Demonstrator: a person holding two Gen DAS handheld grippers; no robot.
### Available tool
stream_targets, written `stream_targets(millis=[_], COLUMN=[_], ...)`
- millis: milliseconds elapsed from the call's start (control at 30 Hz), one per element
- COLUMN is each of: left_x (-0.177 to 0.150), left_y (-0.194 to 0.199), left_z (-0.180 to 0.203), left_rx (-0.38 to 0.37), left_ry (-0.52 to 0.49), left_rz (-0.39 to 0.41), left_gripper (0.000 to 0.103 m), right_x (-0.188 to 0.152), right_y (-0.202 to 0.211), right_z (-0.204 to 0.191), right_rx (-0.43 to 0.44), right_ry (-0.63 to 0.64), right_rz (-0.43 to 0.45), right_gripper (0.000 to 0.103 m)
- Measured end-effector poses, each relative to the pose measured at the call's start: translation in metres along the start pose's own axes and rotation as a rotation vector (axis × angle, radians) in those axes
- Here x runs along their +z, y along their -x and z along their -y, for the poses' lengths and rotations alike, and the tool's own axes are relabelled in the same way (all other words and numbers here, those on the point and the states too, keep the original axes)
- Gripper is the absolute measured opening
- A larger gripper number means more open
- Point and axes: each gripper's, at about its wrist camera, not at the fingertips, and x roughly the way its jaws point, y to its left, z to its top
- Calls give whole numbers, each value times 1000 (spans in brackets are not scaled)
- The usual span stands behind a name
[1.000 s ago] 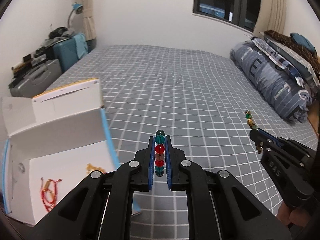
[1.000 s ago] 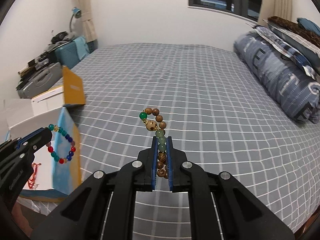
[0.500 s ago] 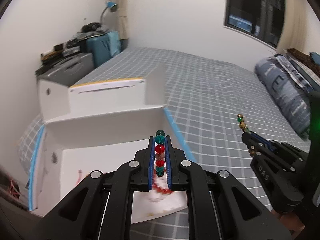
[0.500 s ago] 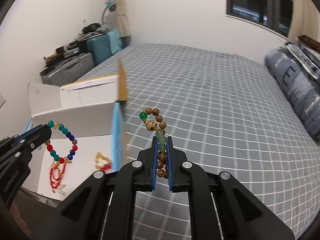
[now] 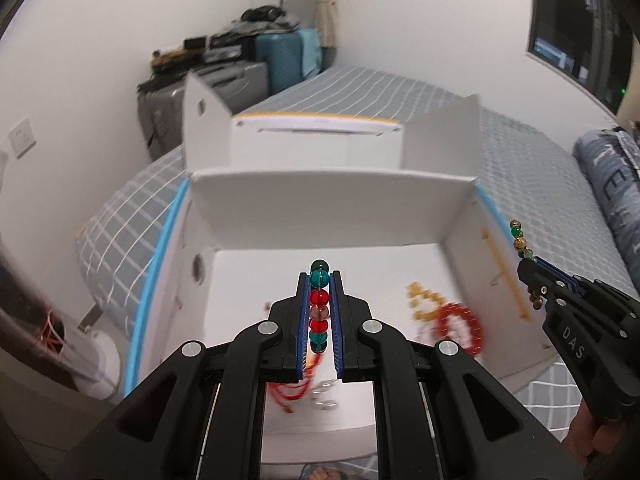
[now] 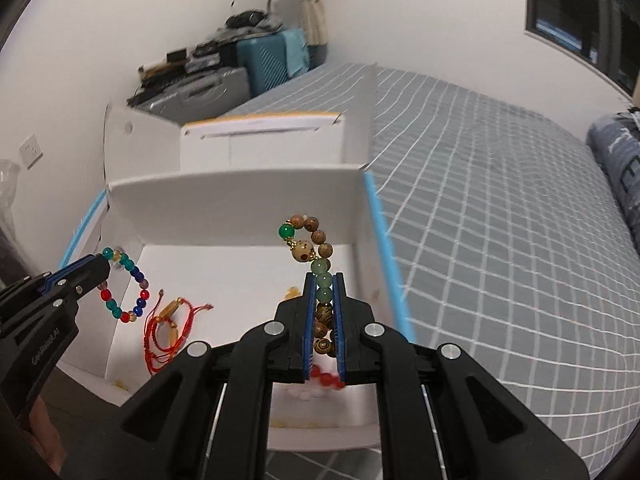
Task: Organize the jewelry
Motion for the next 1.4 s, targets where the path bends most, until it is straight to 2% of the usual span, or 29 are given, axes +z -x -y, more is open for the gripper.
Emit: stream_targets(millis=[133,300,533,700,733,767,800,833,867,933,967,1000,1033,1067,1133,1300,1400], left_x=[-7,-11,-13,-14,-13,-13,-14,-14,-14,-15,-15,-15,-16,-18,-21,-37,-50], left_y=[-20,-41,-52,-54,-53,-52,-50,-48,-43,-32,-27,-20,-12,-3,5,31,42], left_z=[-14,-22,-25,-24,-25,-25,-24,-25,-25,-24,-25,-25,-24,-24,-26,-30,-33], left_rx=[27,21,32,18,15,16,22,25,23,18,20,22,24,28,27,3,-12], left_ry=[7,24,22,20,22,23,21,22,29,33,34,33,31,29,27,33,37], left_rz=[-62,-131,-158,-174,-168,-164,-159,-153,-142,-113,-101,-81,-60,-40,-16,38,57], left_gripper=[9,9,9,10,12,13,19,30,36,56,61,72,77,79,89,97,97], right_x=[-2,-7,-11,-13,-12,-12,-12,-12,-12,-10,-9,-9,-10,-10,-12,-22,-31], right_y=[-27,-47,-63,-64,-63,-61,-58,-55,-50,-40,-36,-29,-22,-15,-4,22,37], right_z=[-12,-22,-22,-22,-22,-22,-22,-22,-21,-22,-23,-23,-23,-23,-23,-18,-15], right_rx=[5,-6,-8,6,7,13,21,23,28,38,40,40,37,32,30,26,23], right_ry=[15,22,10,6,8,10,6,3,4,7,8,8,10,13,14,1,-5], right_rz=[-59,-115,-167,-168,-166,-163,-151,-141,-122,-100,-89,-66,-46,-27,0,53,75], right_gripper=[7,7,7,10,12,21,27,39,46,54,62,65,71,76,81,90,93])
